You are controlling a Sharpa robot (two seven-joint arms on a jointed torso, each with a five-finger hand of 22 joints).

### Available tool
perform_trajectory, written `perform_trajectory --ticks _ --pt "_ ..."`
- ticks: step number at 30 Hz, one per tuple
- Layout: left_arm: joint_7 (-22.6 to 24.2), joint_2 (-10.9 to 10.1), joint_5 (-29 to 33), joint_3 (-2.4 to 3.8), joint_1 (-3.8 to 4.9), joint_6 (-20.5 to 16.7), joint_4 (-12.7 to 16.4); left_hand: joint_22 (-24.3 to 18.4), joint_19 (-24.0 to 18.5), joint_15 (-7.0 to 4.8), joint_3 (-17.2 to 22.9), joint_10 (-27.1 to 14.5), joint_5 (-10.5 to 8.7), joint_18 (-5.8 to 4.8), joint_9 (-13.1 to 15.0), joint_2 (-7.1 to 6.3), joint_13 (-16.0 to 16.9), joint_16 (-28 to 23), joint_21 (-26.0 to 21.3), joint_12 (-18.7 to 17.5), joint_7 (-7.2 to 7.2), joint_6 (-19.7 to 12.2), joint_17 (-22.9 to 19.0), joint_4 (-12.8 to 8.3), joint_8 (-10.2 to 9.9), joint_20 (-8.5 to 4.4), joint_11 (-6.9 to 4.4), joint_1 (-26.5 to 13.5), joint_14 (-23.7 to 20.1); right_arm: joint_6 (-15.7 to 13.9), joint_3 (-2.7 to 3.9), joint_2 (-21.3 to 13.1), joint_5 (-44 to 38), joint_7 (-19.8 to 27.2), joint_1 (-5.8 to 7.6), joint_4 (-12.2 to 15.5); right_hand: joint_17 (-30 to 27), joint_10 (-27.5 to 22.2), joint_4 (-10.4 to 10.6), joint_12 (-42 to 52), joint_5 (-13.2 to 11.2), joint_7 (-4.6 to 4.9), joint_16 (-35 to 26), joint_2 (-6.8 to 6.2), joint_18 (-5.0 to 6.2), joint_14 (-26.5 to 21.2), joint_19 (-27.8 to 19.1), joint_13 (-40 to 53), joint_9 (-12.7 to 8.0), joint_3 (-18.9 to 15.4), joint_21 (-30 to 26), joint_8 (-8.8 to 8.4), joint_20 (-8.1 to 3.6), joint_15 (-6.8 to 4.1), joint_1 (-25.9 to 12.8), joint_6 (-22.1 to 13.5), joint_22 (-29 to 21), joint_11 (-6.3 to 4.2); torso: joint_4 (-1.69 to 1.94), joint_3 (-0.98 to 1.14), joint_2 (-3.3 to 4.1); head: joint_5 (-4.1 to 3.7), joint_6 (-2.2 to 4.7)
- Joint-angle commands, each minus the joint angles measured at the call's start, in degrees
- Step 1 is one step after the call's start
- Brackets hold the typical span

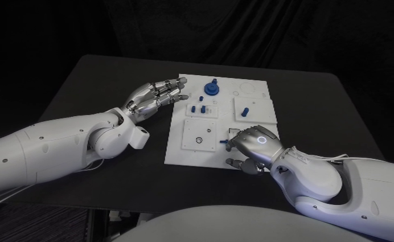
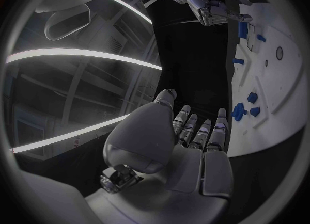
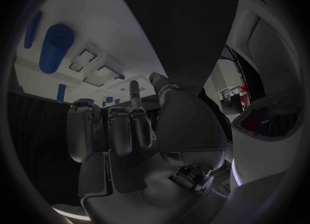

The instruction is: Assemble the parts on the task board

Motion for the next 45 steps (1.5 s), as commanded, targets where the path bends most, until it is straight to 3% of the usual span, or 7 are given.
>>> perform_trajectory --ticks 1,5,13,24,35,45 --pt "2.9 0.1 0.2 0.05 -0.09 0.6 0.0 0.0 0.4 -0.04 0.4 0.3 0.20 -0.76 0.1 0.15 0.0 0.2 0.2 0.2 -0.02 0.5 0.1 0.0 0.4 -0.03 0.02 0.0 0.4 -1.5 0.02 0.1 -2.4 -3.2 -0.19 -0.1 15.1 6.2 -0.4 0.1 0.0 0.05 0.2 -0.13 -0.51 6.0 2.6 15.1 -0.1 -0.1 -0.3 -0.29 -0.08 0.16 0.6 -0.3 12.8 0.09 -0.04 0.05 0.01 0.11 -0.01" --pt "2.9 0.1 0.2 0.05 -0.10 0.7 -0.1 0.0 0.4 -0.04 0.4 0.3 0.20 -0.76 0.1 0.15 0.0 0.2 0.2 0.2 -0.02 0.5 0.1 0.0 0.4 -0.03 0.02 0.0 0.4 -2.2 0.03 0.1 -2.5 -3.4 -0.21 -0.1 15.1 6.2 -0.4 0.1 0.0 0.06 0.2 -0.04 -0.50 6.0 2.6 15.1 -0.1 0.0 -0.3 -0.35 -0.07 0.17 0.7 -0.4 12.8 0.11 0.25 0.03 -0.02 0.00 -0.01" --pt "2.9 0.2 0.2 0.05 -0.14 0.7 -0.2 0.0 0.4 -0.03 0.5 0.4 0.24 -0.80 0.1 0.14 0.1 0.2 0.2 0.3 -0.02 0.4 0.1 0.0 0.4 -0.03 0.05 0.0 0.4 -3.8 0.30 0.9 -2.1 -3.4 -0.20 -1.4 15.1 6.2 -0.7 0.1 0.0 0.20 0.2 -0.01 -0.53 6.0 2.7 15.1 -0.6 0.1 -0.2 -0.98 -0.08 0.10 1.2 -1.4 12.9 -0.02 0.12 -0.08 -0.06 0.19 -0.01" --pt "2.8 0.8 0.2 0.05 -0.31 0.9 -0.7 0.0 0.4 -0.02 0.5 0.3 0.28 -0.86 0.1 0.12 0.0 0.2 0.2 0.2 -0.02 0.2 0.1 -0.1 0.3 -0.04 0.09 0.1 0.4 -2.1 0.68 2.3 -0.9 -3.6 -0.12 -5.1 15.1 6.2 -0.3 0.1 0.0 0.44 0.2 -0.41 -0.22 6.0 2.0 15.1 -1.6 -0.4 -1.4 -1.15 -0.18 -0.04 0.8 -3.7 12.4 -0.17 0.22 0.02 -0.06 -0.02 -0.01" --pt "2.7 1.0 0.2 0.05 -0.65 0.9 -0.9 0.0 0.4 -0.02 0.5 0.3 0.28 -0.86 0.1 0.12 0.0 0.2 0.2 0.2 -0.02 0.2 0.1 -0.1 0.3 -0.04 0.09 0.1 0.4 -1.9 0.96 4.6 0.6 -3.3 0.21 -7.9 15.1 6.2 -0.3 0.1 0.0 0.52 0.2 -0.21 -0.11 6.0 1.8 15.1 -2.0 -0.3 -1.9 -1.09 -0.20 -0.06 1.1 -4.7 12.3 -0.18 0.09 -0.12 -0.08 0.09 -0.01" --pt "2.7 1.1 0.2 0.05 -0.75 1.0 -1.1 0.0 0.5 -0.01 0.6 0.3 0.30 -0.90 0.0 0.12 0.0 0.2 0.2 0.2 -0.01 0.3 0.1 -0.1 0.3 -0.04 0.09 0.1 0.4 -3.3 1.02 5.5 1.2 -2.3 0.29 -8.4 15.1 6.2 -0.1 0.1 0.0 0.48 0.2 0.30 -0.10 6.0 1.7 15.1 -2.1 -0.2 -1.9 -0.84 -0.20 -0.05 1.0 -4.5 12.3 -0.20 0.21 -0.02 -0.08 0.41 -0.01"
